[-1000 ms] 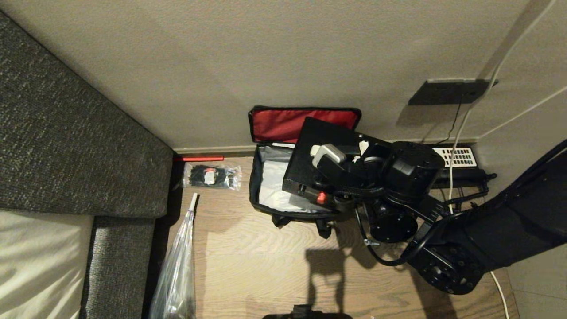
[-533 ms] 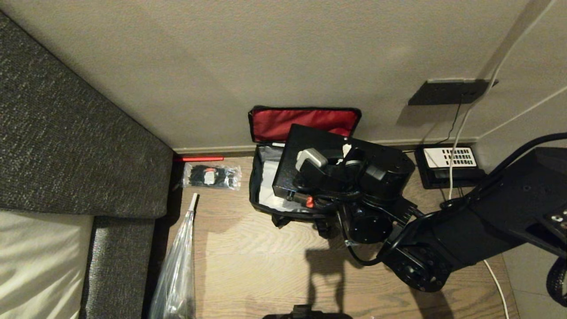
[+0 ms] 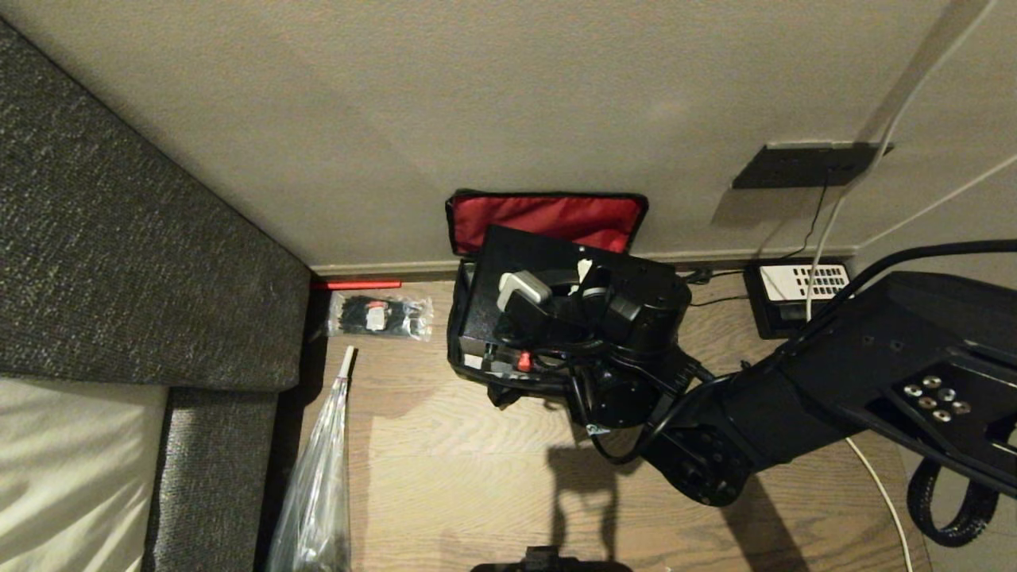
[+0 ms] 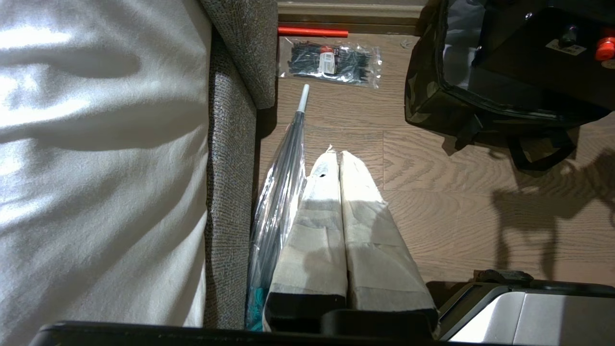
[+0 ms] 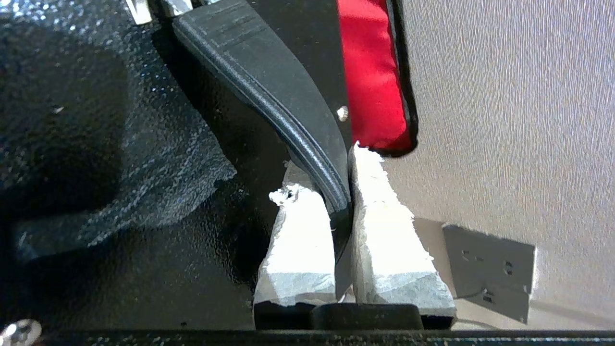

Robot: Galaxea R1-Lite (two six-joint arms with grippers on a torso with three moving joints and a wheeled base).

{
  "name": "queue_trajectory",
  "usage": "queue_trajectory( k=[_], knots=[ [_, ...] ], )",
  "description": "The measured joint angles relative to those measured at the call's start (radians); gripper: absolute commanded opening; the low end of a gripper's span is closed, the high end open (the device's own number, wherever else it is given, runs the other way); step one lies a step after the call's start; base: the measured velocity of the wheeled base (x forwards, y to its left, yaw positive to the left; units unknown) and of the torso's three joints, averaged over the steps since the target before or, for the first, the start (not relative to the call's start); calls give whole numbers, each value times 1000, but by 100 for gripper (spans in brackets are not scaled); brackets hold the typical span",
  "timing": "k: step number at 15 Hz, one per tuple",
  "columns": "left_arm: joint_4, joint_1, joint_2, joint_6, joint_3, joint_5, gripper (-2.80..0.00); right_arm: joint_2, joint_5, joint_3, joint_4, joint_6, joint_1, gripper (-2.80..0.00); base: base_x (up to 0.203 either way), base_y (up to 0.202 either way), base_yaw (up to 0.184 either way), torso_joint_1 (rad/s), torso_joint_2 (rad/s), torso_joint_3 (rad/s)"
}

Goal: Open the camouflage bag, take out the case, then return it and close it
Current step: Place the black box back

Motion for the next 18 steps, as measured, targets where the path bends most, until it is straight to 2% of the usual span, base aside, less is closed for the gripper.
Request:
queue_trajectory(
  k=[7,18],
  knots=[
    [0,0,0,0,0,0,-280,13,61,-46,20,1,7,-280,0,0,0,0,0,0],
    [-1,0,0,0,0,0,-280,67,114,-163,113,70,7,-280,0,0,0,0,0,0]
  ],
)
